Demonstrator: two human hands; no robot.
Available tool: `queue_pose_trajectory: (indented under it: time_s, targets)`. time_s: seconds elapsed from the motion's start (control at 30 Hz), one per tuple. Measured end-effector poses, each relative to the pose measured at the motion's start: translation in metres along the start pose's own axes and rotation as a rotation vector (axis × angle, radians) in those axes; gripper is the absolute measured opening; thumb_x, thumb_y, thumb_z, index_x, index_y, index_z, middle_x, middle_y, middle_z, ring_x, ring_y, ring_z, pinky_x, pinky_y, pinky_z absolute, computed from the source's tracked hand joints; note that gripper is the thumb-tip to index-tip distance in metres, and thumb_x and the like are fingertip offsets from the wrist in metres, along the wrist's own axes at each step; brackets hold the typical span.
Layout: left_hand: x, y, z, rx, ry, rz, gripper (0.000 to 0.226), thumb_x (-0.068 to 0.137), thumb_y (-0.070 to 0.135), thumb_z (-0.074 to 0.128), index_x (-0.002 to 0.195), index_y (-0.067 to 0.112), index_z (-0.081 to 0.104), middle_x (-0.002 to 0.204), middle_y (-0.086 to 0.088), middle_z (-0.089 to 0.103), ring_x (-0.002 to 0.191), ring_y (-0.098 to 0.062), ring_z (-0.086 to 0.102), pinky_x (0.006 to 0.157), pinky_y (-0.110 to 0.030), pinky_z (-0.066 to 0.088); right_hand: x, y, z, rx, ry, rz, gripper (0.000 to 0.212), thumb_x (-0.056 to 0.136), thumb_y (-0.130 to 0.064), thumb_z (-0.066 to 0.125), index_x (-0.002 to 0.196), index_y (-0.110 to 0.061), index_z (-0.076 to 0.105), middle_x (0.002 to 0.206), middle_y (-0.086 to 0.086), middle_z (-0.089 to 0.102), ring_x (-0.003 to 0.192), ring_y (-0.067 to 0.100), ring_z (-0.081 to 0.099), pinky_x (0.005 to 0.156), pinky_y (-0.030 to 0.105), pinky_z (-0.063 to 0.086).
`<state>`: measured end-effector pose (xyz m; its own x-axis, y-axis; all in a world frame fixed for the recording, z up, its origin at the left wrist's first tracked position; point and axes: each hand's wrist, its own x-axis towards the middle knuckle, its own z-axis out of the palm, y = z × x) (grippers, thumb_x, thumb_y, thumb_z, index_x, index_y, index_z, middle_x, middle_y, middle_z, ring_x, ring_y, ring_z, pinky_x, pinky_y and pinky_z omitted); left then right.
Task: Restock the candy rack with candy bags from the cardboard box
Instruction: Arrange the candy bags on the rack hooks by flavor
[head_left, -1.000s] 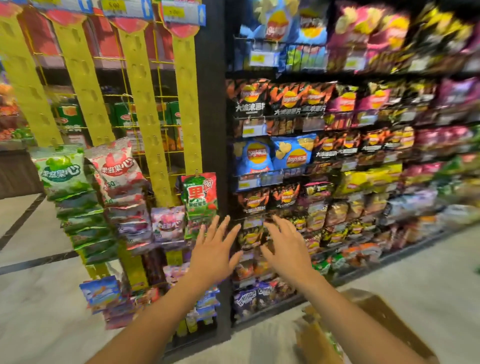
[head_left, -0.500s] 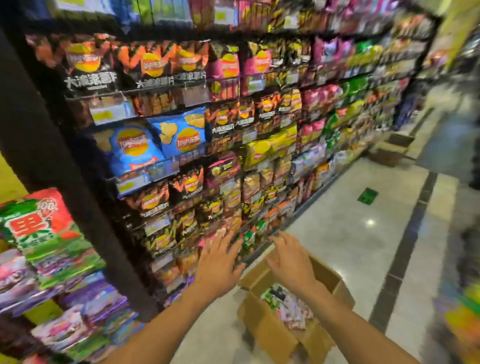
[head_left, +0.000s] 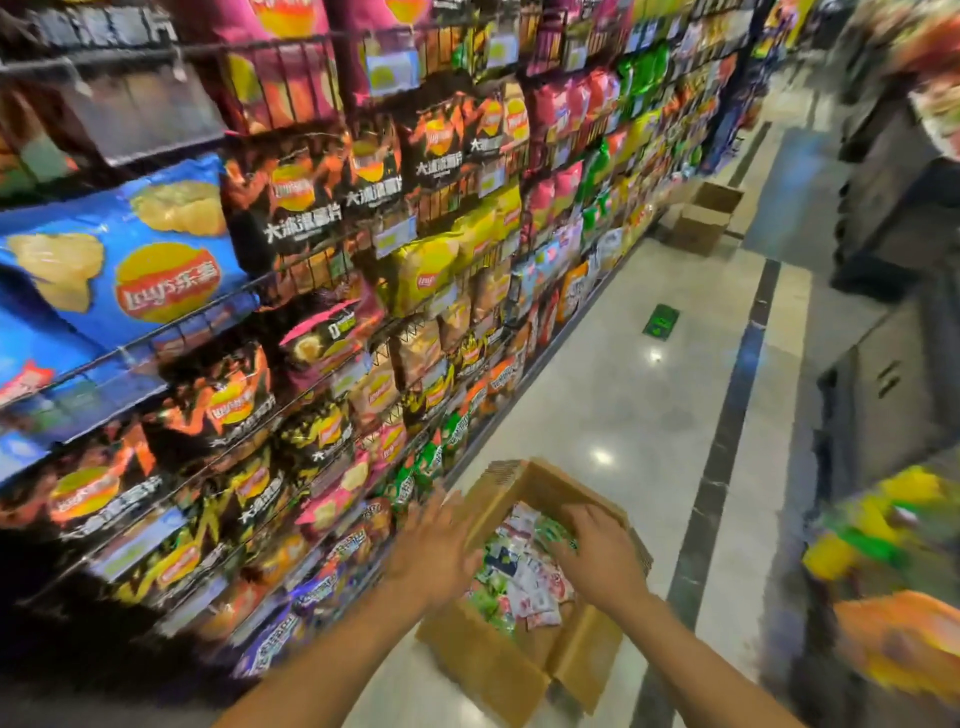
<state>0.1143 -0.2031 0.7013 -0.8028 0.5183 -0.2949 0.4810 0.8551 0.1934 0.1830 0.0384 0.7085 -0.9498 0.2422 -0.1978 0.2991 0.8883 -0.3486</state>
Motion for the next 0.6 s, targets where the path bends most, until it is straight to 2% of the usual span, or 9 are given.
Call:
queue_pose_trajectory:
  time_s: [0.1,0.23,0.3,0.37,0.43,0.47,0.53,0.6]
  targets:
    - [0.028,0.005,0.01,0.008,-0.048,0.021,0.067,0.107,0.053,0.037,0.165,0.027,0.017,0.175,-0.008,0.007,0.162,-0.03,0.002,0.129,-0.055,0.008,0.023,0.019,0.009,-0.001,-0.034,0.034,0.049,0.097,-0.051,0.052,0.142,-0.03,0.052,0.138,-0.005,0.059,0.124,0.017,0.055,0.104,0.035,0.045]
    - [0.069,0.014,0.033,0.003,-0.118,0.012,0.075,0.105,0.058,0.036,0.166,0.025,0.009,0.174,-0.01,0.009,0.161,-0.029,0.007,0.13,-0.051,0.009,0.058,0.045,0.016,0.011,-0.117,0.081,0.05,0.099,-0.042,0.052,0.147,-0.027,0.047,0.142,-0.002,0.054,0.127,0.021,0.053,0.106,0.036,0.043]
    - [0.089,0.024,0.042,-0.023,-0.172,-0.017,0.073,0.104,0.061,0.034,0.165,0.027,0.014,0.174,-0.008,0.013,0.161,-0.029,0.01,0.128,-0.05,0.013,0.079,0.064,0.022,0.006,-0.157,0.085,0.05,0.098,-0.041,0.052,0.146,-0.027,0.047,0.141,0.0,0.055,0.125,0.021,0.054,0.102,0.035,0.044]
    - [0.105,0.035,0.049,-0.06,-0.194,-0.041,0.068,0.102,0.062,0.035,0.162,0.03,0.026,0.173,-0.003,0.019,0.157,-0.03,0.025,0.123,-0.051,0.027,0.101,0.084,0.027,-0.007,-0.208,0.077,0.052,0.097,-0.04,0.054,0.146,-0.026,0.047,0.141,0.0,0.054,0.125,0.021,0.053,0.101,0.033,0.044]
    - [0.127,0.045,0.062,-0.085,-0.19,-0.06,0.063,0.098,0.062,0.038,0.152,0.031,0.047,0.163,0.005,0.029,0.142,-0.031,0.052,0.109,-0.052,0.048,0.124,0.105,0.033,0.007,-0.244,0.067,0.051,0.097,-0.039,0.053,0.146,-0.025,0.047,0.142,0.0,0.053,0.127,0.02,0.053,0.103,0.033,0.044]
    - [0.137,0.049,0.071,-0.06,-0.18,-0.07,0.062,0.097,0.063,0.038,0.149,0.031,0.051,0.159,0.006,0.029,0.14,-0.032,0.055,0.108,-0.052,0.05,0.135,0.117,0.039,0.023,-0.251,0.057,0.051,0.097,-0.04,0.052,0.146,-0.026,0.047,0.143,-0.001,0.054,0.127,0.02,0.053,0.103,0.034,0.045]
    - [0.16,0.056,0.093,-0.11,-0.205,-0.103,0.064,0.1,0.06,0.038,0.156,0.03,0.041,0.169,0.004,0.021,0.156,-0.032,0.031,0.124,-0.052,0.032,0.158,0.142,0.053,0.049,-0.277,0.055,0.052,0.097,-0.044,0.049,0.146,-0.027,0.047,0.144,-0.002,0.054,0.129,0.02,0.053,0.105,0.038,0.047]
    - [0.182,0.064,0.115,-0.154,-0.271,-0.153,0.065,0.102,0.059,0.036,0.16,0.029,0.033,0.174,-0.003,0.014,0.16,-0.03,0.013,0.128,-0.05,0.019,0.18,0.172,0.075,0.051,-0.31,0.044,0.05,0.096,-0.047,0.049,0.143,-0.028,0.049,0.14,-0.001,0.056,0.126,0.02,0.055,0.102,0.04,0.05]
